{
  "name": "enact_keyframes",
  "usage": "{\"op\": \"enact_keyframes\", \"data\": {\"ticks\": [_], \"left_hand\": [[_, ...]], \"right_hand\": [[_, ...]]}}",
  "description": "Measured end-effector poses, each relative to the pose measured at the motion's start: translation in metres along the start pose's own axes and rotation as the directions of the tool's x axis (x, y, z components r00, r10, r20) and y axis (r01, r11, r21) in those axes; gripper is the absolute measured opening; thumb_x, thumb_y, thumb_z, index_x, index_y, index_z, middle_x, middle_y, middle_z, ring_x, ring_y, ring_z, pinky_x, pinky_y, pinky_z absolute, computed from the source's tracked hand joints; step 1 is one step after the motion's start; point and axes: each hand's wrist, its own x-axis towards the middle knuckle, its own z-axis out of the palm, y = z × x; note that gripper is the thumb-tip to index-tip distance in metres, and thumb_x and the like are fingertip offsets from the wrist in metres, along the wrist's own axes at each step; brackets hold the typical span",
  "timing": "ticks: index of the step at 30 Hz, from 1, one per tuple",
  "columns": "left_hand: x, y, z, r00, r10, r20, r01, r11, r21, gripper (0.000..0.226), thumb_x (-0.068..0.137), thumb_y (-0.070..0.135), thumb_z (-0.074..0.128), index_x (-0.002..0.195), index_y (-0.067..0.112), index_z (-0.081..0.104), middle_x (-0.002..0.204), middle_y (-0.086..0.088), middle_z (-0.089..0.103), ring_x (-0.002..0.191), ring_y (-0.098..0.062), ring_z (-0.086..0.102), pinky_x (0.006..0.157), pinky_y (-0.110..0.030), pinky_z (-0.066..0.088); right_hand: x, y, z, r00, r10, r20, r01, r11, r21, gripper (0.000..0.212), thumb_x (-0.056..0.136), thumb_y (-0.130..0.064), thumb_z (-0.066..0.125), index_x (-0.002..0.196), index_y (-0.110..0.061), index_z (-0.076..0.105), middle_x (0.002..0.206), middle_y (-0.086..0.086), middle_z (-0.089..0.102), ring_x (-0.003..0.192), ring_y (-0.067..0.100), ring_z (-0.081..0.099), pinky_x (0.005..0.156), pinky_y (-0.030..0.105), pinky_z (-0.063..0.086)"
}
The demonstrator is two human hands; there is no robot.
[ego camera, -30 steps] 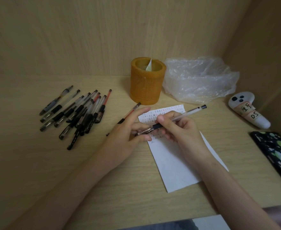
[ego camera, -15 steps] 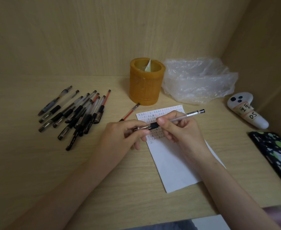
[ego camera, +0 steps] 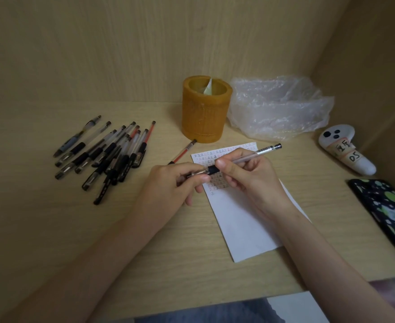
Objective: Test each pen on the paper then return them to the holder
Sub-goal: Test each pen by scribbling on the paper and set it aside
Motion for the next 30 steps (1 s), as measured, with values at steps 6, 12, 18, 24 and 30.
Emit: {"op": "enact_keyframes", "data": {"ticks": [6,12,18,24,30], "left_hand": [[0.000,-0.001,0.001,1.000,0.005,-0.018,-0.005,1.000,0.007,0.011,0.083,0.020,0.065,0.090,0.028,0.068,0.061,0.005,0.065,0.043,-0.005,0.053,0.051,-0.013,0.046],[0.001,0.006,0.001,0.998,0.035,-0.053,-0.035,0.999,0.005,0.019,0.082,0.022,0.066,0.098,0.033,0.064,0.064,0.009,0.066,0.050,-0.003,0.058,0.053,-0.008,0.045],[0.006,0.002,-0.009,0.970,0.154,-0.188,-0.079,0.932,0.355,0.025,0.091,0.026,0.054,0.114,0.020,0.061,0.094,0.011,0.057,0.074,0.003,0.053,0.072,-0.014,0.045],[0.006,-0.014,-0.021,0.964,0.166,-0.209,0.014,0.751,0.661,0.019,0.084,0.034,0.061,0.095,0.019,0.064,0.087,0.003,0.061,0.084,-0.015,0.054,0.071,-0.033,0.047],[0.006,-0.017,-0.019,0.985,0.069,-0.157,0.072,0.663,0.745,0.037,0.083,0.041,0.060,0.112,0.018,0.061,0.104,-0.004,0.058,0.100,-0.020,0.051,0.084,-0.033,0.043]], "right_hand": [[0.001,0.003,0.001,1.000,-0.002,-0.005,0.002,1.000,-0.001,0.013,0.070,-0.021,0.072,0.074,-0.011,0.063,0.047,-0.005,0.052,0.043,0.006,0.042,0.045,0.015,0.034],[0.004,0.001,0.000,0.999,0.042,0.020,-0.044,0.997,0.062,0.018,0.085,-0.020,0.063,0.069,-0.014,0.063,0.053,-0.002,0.049,0.047,0.008,0.041,0.045,0.015,0.033],[0.029,-0.016,-0.016,0.989,0.143,-0.044,-0.136,0.983,0.126,0.028,0.093,-0.010,0.055,0.065,-0.009,0.056,0.056,0.001,0.052,0.048,0.009,0.044,0.044,0.016,0.037],[0.051,-0.015,-0.021,0.947,0.296,-0.125,-0.301,0.953,-0.024,0.016,0.090,-0.006,0.062,0.074,-0.001,0.061,0.053,0.002,0.055,0.044,0.009,0.048,0.042,0.017,0.040],[0.061,-0.012,-0.017,0.883,0.464,-0.074,-0.462,0.886,0.049,0.013,0.090,-0.004,0.060,0.095,0.008,0.059,0.064,0.011,0.057,0.049,0.014,0.053,0.043,0.019,0.046]]}}
